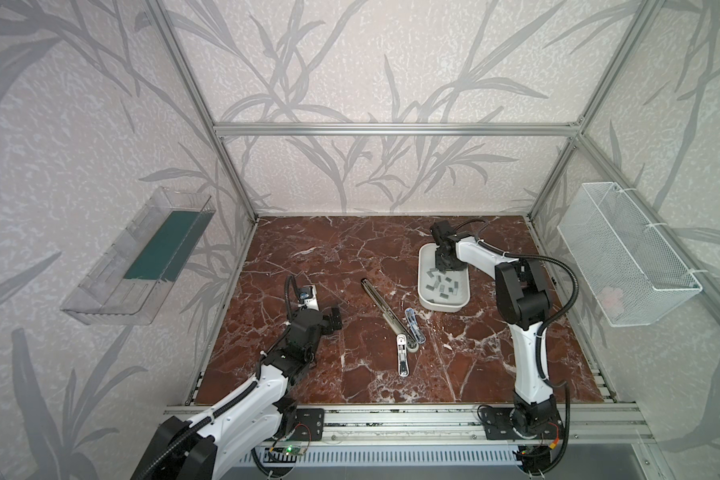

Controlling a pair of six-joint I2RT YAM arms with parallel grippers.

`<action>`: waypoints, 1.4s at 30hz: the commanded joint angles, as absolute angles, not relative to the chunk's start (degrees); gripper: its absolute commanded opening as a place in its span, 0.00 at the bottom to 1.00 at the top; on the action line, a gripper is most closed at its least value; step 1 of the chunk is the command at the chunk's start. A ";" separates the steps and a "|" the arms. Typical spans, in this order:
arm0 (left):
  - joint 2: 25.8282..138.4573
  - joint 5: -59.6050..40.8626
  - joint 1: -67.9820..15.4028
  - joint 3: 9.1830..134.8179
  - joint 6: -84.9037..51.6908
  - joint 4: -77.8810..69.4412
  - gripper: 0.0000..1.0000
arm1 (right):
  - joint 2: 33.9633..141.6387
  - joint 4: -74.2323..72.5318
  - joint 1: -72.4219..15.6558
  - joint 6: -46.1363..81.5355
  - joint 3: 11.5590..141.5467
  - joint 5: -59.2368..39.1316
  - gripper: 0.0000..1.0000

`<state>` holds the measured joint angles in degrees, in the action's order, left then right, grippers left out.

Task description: Load the staples into the stapler

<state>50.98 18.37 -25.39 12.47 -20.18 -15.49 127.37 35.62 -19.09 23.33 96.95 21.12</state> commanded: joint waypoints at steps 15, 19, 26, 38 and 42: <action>51.68 18.38 -25.05 12.87 -21.71 -16.49 0.99 | 128.44 36.95 -18.02 28.21 97.05 18.22 0.39; 51.68 18.28 -25.03 12.79 -21.71 -16.52 0.99 | 128.11 36.72 -17.93 28.84 95.83 17.97 0.38; 51.68 18.28 -25.05 12.79 -21.71 -16.52 0.99 | 127.00 35.33 -17.93 29.62 93.79 17.21 0.33; 51.73 18.00 -25.05 12.81 -21.53 -16.51 0.99 | 127.70 37.95 -17.71 29.99 96.86 21.07 0.37; 51.68 17.76 -25.05 12.75 -21.53 -16.52 0.99 | 127.74 37.74 -17.32 30.23 96.52 20.40 0.39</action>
<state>51.57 17.78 -25.36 12.47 -20.18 -15.51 127.37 34.83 -18.00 29.39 96.03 20.03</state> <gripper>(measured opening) 0.991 0.388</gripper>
